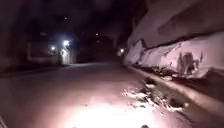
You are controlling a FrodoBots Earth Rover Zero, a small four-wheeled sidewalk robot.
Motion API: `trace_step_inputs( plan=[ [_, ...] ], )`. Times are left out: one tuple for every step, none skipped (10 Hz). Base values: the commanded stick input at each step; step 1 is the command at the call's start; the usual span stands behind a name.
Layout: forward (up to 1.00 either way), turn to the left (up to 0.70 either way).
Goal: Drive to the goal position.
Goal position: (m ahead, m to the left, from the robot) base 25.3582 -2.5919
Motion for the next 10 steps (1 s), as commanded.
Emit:
trace_step_inputs(
  plan=[
    [0.70,0.00],
    [0.70,0.00],
    [0.70,0.00],
    [0.70,0.00],
    [0.70,0.00],
    [0.70,0.00],
    [0.70,0.00],
    [0.70,0.00],
    [0.70,0.00],
    [0.70,0.00]
  ],
)
